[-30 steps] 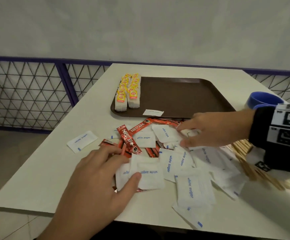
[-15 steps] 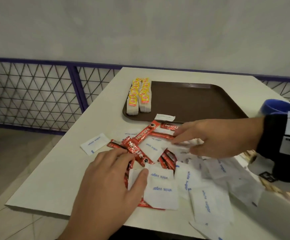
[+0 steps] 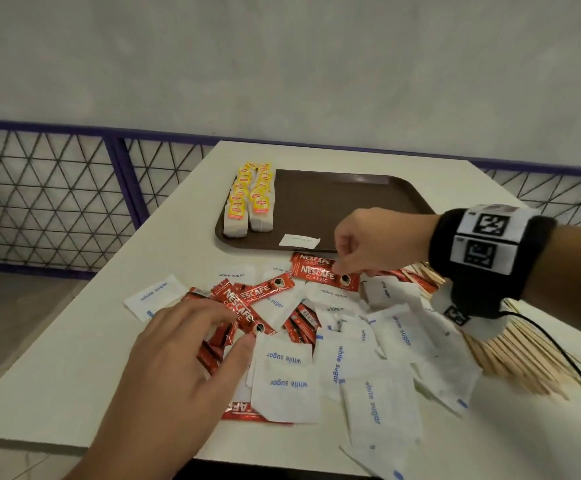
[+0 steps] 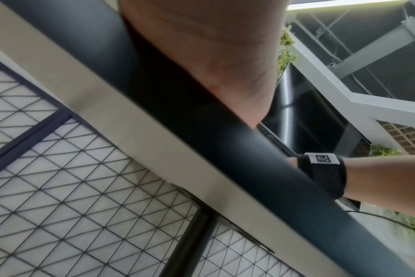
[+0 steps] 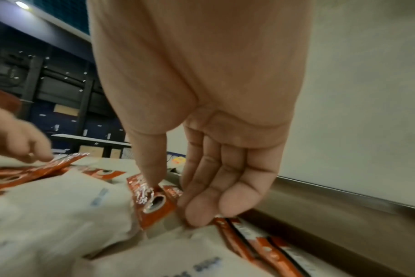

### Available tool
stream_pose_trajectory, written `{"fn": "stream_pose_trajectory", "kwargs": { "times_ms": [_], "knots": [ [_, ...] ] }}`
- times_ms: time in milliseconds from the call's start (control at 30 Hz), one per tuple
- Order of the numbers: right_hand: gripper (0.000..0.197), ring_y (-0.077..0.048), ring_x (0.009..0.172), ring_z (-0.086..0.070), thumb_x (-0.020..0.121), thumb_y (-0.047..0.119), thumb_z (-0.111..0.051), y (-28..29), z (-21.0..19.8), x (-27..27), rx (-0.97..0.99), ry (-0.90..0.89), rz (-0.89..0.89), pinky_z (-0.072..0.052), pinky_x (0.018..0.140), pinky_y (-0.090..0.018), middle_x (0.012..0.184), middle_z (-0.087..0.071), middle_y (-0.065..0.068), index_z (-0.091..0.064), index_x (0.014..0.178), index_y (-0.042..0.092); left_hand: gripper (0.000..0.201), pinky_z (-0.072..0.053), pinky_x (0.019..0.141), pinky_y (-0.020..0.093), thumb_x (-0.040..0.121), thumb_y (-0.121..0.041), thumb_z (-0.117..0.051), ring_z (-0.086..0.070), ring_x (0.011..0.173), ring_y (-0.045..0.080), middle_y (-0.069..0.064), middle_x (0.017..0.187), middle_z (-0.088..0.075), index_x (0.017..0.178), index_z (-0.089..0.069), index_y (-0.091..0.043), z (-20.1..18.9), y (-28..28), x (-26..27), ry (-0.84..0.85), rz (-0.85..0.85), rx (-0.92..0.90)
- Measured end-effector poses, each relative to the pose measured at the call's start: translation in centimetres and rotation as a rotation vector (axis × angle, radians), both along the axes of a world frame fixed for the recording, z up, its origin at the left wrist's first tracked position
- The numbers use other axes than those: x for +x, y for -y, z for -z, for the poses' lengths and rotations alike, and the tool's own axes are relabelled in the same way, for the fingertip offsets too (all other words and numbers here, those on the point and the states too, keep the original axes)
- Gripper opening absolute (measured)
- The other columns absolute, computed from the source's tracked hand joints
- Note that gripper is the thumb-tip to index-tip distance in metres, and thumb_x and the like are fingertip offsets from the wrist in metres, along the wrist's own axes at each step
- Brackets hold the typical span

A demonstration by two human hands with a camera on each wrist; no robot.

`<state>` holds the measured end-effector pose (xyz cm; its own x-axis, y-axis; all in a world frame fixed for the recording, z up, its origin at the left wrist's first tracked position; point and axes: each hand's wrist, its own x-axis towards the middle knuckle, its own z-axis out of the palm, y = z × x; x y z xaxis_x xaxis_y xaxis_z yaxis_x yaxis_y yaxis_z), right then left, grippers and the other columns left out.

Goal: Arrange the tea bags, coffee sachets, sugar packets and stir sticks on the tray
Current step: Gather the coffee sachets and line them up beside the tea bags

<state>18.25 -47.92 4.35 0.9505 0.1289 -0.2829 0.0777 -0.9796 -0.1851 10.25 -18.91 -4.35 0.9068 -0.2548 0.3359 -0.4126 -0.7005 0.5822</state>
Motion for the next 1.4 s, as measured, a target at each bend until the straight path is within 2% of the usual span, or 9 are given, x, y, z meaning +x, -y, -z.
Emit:
{"fn": "stream_pose_trajectory", "kwargs": {
  "times_ms": [167,267,433,533,633,933,1133,1267,1400],
  "knots": [
    [0.038,-0.019,0.080,-0.068,0.097,0.049,-0.059,-1.5,1.5,0.6,-0.230,0.036,-0.105,-0.056,0.071,-0.029,0.089,-0.072,-0.001,-0.074,0.099,0.015,0.031,-0.039,0.088,0.021,0.085,-0.068,-0.053,-0.049,0.107,-0.005,-0.031,0.108,-0.058,0.102,-0.062,-0.043,-4.0,-0.6,1.5,-0.033,0.092,0.155],
    [0.033,-0.023,0.085,-0.070,0.095,0.044,-0.065,-1.4,1.4,1.0,-0.162,0.002,-0.090,-0.059,0.081,-0.035,0.091,-0.075,-0.003,-0.077,0.098,0.013,0.025,-0.036,0.075,0.015,0.085,-0.061,-0.056,-0.050,0.092,-0.009,-0.032,0.104,-0.053,0.104,-0.060,-0.045,-7.4,0.6,3.1,-0.067,0.132,0.274],
    [0.047,-0.024,0.083,-0.071,0.094,0.055,-0.061,-1.1,1.5,1.1,-0.063,-0.020,-0.037,-0.059,0.079,-0.037,0.088,-0.076,-0.006,-0.076,0.093,0.011,0.020,-0.037,0.068,0.011,0.091,-0.053,-0.060,-0.055,0.096,-0.005,-0.025,0.100,-0.058,0.106,-0.064,-0.039,-9.5,3.7,6.4,-0.132,0.195,0.407],
    [0.049,-0.020,0.081,-0.068,0.088,0.062,-0.066,-1.2,2.0,0.7,-0.064,-0.006,-0.058,-0.056,0.073,-0.033,0.088,-0.073,-0.002,-0.074,0.095,0.014,0.021,-0.044,0.070,0.017,0.093,-0.049,-0.061,-0.058,0.094,0.002,-0.017,0.102,-0.062,0.108,-0.065,-0.034,-9.5,5.5,8.8,-0.159,0.248,0.556],
    [0.034,-0.020,0.083,-0.067,0.090,0.049,-0.071,-1.1,2.1,0.8,-0.028,-0.013,-0.083,-0.053,0.070,-0.029,0.091,-0.073,-0.002,-0.074,0.096,0.016,0.018,-0.051,0.075,0.026,0.094,-0.044,-0.060,-0.060,0.089,0.008,-0.012,0.096,-0.064,0.102,-0.066,-0.029,-9.4,7.0,11.0,-0.125,0.280,0.667],
    [0.029,-0.021,0.068,-0.058,0.101,0.038,-0.055,-1.0,-0.1,0.7,-0.028,0.092,-0.223,-0.051,0.070,-0.037,0.079,-0.066,-0.002,-0.066,0.080,0.022,0.045,-0.051,0.078,0.031,0.088,-0.054,-0.064,-0.057,0.092,0.011,-0.012,0.105,-0.058,0.125,-0.056,-0.028,-8.4,10.4,13.5,-0.140,0.414,0.589],
    [0.021,-0.008,0.067,-0.056,0.099,0.033,-0.061,-0.2,-2.1,0.9,0.222,0.176,-0.217,-0.045,0.063,-0.025,0.075,-0.064,0.005,-0.067,0.079,0.026,0.021,-0.052,0.068,0.034,0.097,-0.043,-0.058,-0.063,0.076,0.015,-0.005,0.081,-0.066,0.090,-0.066,-0.024,-9.0,10.5,14.0,-0.186,0.487,0.519],
    [0.019,-0.014,0.092,-0.066,0.089,0.015,-0.064,-0.1,-1.6,2.8,0.491,0.169,-0.010,-0.053,0.083,-0.029,0.093,-0.075,0.003,-0.079,0.097,0.022,0.023,-0.050,0.066,0.031,0.103,-0.034,-0.051,-0.061,0.069,0.011,-0.006,0.076,-0.066,0.084,-0.062,-0.024,-9.1,9.1,14.2,-0.221,0.399,0.550],
    [0.049,-0.011,0.100,-0.065,0.087,0.017,-0.065,-0.5,-0.8,3.4,0.245,-0.067,-0.085,-0.054,0.089,-0.030,0.120,-0.067,0.008,-0.063,0.133,0.034,0.020,-0.050,0.074,0.037,0.104,-0.035,-0.049,-0.062,0.082,0.019,-0.001,0.087,-0.064,0.098,-0.063,-0.023,-9.5,6.3,14.6,-0.235,0.279,0.581]
  ]
}}
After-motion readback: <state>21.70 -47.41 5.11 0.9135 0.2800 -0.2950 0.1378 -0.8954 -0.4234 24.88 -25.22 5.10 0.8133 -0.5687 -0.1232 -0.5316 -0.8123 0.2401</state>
